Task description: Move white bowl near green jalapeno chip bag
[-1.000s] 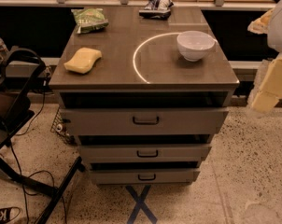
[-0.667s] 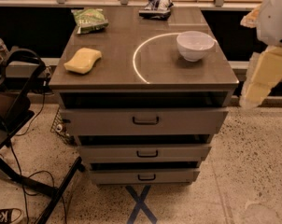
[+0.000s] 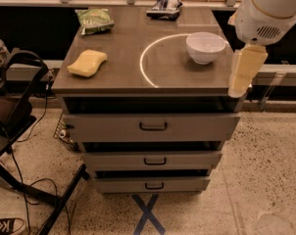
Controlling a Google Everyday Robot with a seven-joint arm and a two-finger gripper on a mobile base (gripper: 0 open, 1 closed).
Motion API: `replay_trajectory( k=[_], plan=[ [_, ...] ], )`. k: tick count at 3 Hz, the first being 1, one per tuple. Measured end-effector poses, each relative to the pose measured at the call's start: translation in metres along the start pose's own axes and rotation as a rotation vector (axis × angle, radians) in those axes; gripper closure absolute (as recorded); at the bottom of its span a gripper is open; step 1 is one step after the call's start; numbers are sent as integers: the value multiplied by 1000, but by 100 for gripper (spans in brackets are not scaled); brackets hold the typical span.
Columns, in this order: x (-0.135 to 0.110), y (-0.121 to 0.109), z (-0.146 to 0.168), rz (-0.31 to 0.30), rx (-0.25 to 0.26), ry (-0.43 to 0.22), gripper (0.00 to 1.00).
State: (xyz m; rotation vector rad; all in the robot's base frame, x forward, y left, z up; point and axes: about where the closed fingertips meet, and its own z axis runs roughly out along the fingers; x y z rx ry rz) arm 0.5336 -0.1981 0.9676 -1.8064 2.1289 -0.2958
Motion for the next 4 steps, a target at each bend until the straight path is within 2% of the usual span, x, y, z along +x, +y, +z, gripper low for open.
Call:
replay_trajectory(
  k=[2, 3, 4],
  plan=[
    [4, -4, 6, 11, -5, 9, 0],
    [35, -51, 46, 47, -22, 92, 0],
    [57, -103, 74, 69, -4, 117, 0]
  ],
)
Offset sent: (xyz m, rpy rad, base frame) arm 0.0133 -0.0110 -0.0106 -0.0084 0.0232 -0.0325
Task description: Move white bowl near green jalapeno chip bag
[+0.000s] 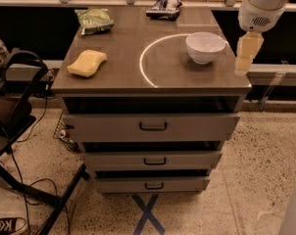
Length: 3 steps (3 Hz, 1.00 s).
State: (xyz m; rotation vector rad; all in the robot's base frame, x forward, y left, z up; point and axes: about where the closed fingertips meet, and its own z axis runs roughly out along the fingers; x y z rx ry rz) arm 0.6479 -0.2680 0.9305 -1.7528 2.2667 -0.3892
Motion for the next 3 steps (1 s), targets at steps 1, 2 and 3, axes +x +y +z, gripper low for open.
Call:
replay_trajectory(
  k=[1, 2, 3],
  plan=[
    [0, -2, 3, 0, -1, -5, 0],
    [-4, -18, 23, 0, -9, -38, 0],
    [-13, -27, 59, -1, -49, -117, 0]
  ],
)
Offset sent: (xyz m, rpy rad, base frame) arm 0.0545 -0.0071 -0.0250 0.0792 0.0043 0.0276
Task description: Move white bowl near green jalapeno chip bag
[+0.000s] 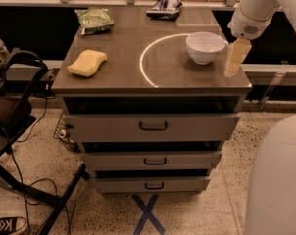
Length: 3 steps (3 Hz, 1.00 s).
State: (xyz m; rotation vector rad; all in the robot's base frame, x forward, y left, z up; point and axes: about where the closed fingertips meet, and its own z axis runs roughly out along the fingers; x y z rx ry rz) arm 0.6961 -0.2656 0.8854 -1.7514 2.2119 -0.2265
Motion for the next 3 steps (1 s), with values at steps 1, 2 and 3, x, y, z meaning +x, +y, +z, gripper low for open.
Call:
replay_trajectory(
  k=[1, 2, 3],
  plan=[
    [-3, -2, 17, -5, -27, -37, 0],
    [-12, -3, 26, -28, -39, -74, 0],
    [-24, -5, 28, -69, -48, -88, 0]
  ],
)
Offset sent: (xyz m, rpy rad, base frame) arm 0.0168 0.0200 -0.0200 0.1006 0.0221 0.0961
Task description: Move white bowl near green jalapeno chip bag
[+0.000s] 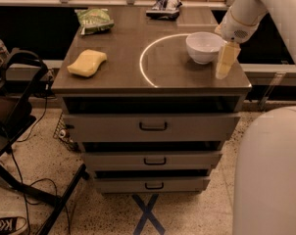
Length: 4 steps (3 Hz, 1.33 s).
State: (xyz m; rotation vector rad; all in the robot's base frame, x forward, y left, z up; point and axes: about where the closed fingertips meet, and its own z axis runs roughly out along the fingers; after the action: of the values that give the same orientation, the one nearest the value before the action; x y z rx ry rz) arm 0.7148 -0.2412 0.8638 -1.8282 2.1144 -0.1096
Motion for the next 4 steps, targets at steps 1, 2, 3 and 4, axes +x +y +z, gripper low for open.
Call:
replay_trajectory(
  k=[1, 2, 3, 4],
  plan=[
    [-8, 3, -3, -29, -22, 18, 0],
    [-18, 11, -12, -46, -51, 52, 0],
    [-32, 25, -20, -67, -79, 79, 0],
    [-39, 33, -19, -76, -98, 77, 0]
  ],
)
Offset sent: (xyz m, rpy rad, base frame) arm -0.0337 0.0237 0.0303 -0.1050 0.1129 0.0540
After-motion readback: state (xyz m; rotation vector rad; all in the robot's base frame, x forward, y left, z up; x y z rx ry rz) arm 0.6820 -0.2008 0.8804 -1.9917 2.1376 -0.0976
